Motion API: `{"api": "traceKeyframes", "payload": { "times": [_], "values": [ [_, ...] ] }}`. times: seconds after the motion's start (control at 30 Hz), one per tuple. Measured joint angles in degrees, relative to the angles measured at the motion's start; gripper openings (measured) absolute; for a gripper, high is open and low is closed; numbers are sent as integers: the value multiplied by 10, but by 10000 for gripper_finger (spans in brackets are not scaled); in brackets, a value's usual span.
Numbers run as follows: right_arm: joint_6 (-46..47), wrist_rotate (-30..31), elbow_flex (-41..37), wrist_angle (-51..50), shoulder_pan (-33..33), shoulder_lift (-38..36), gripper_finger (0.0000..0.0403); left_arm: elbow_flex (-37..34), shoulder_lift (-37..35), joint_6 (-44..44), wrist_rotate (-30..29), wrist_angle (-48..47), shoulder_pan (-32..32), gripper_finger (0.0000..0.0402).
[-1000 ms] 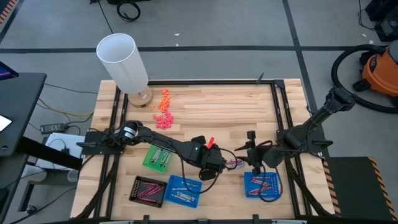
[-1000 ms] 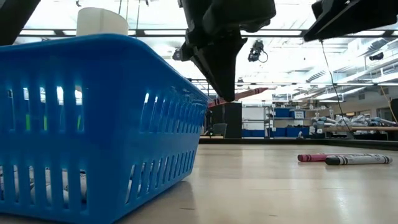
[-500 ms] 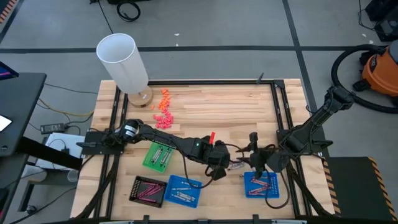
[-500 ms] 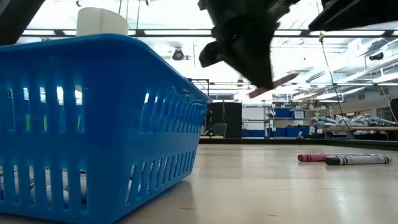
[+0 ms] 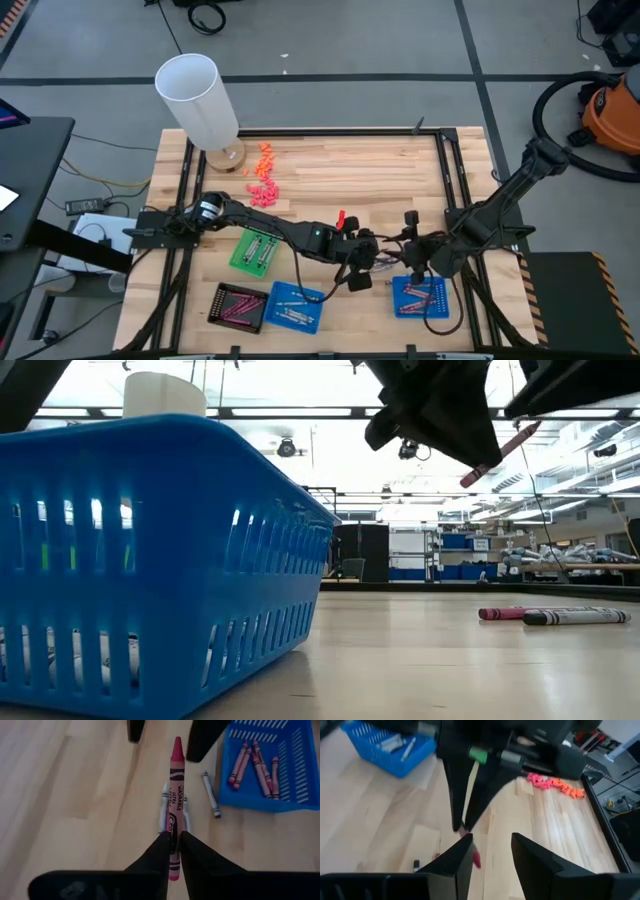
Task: Sort crayons
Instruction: Put the pink crayon into the right blue bin
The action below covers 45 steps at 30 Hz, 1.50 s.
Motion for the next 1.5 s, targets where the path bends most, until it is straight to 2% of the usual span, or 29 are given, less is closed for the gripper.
{"api": "traceKeyframes", "payload": {
  "times": [0.17,0.37,0.47,0.63,0.83,1.03,1.23,1.5],
  "values": [
    [0,11,16,2,12,-18,145,0,0,15,-8,4,0,43],
    [12,69,18,-9,24,-45,145,0,5,28,30,75,0,43],
    [31,74,18,-35,24,-53,145,0,5,30,31,89,0,43],
    [67,124,18,-73,24,-60,145,0,5,33,30,115,-5,43],
    [81,155,18,-77,24,-69,145,-1,23,31,33,145,-13,43],
    [108,134,18,-92,24,-75,145,0,37,50,30,195,-20,43],
    [125,83,18,-96,25,-75,145,0,38,117,-33,191,-31,43],
    [124,46,18,-78,26,-83,145,0,38,227,-124,193,-54,43]
  ]
}}
